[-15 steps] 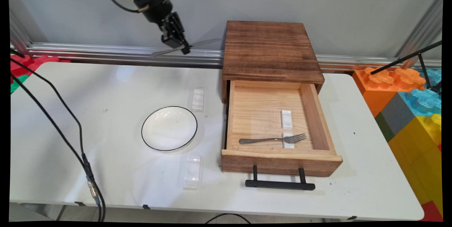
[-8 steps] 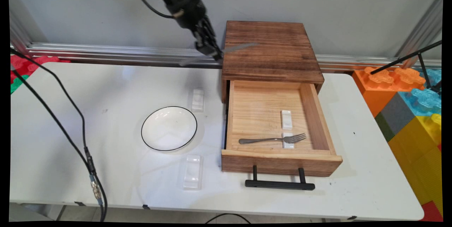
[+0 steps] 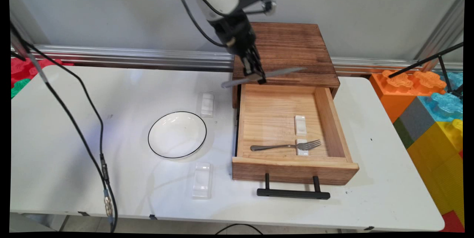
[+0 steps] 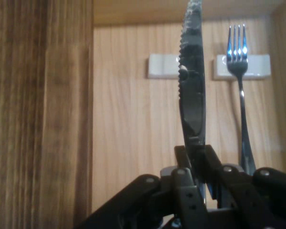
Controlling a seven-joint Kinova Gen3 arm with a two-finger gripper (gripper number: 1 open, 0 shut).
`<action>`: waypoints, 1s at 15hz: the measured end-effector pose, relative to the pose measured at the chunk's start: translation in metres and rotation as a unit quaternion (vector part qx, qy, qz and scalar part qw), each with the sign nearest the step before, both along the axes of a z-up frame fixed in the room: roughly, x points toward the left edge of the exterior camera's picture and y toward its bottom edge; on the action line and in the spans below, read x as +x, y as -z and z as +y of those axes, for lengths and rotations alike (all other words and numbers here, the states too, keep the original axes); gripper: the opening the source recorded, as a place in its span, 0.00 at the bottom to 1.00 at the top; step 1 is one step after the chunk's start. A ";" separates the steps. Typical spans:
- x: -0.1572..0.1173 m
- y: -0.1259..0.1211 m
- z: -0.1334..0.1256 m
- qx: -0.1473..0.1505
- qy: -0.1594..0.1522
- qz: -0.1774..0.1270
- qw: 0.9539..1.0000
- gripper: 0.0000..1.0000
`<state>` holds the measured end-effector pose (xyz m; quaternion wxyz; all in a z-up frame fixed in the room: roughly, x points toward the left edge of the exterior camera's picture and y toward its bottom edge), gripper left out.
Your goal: Place the picked object into the drawer
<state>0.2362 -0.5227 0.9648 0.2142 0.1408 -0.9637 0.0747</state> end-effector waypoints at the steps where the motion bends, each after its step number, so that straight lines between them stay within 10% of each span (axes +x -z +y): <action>1: -0.009 0.008 -0.002 -0.001 0.003 0.000 1.000 0.00; 15: -0.080 0.091 -0.024 -0.007 0.028 -0.003 1.000 0.00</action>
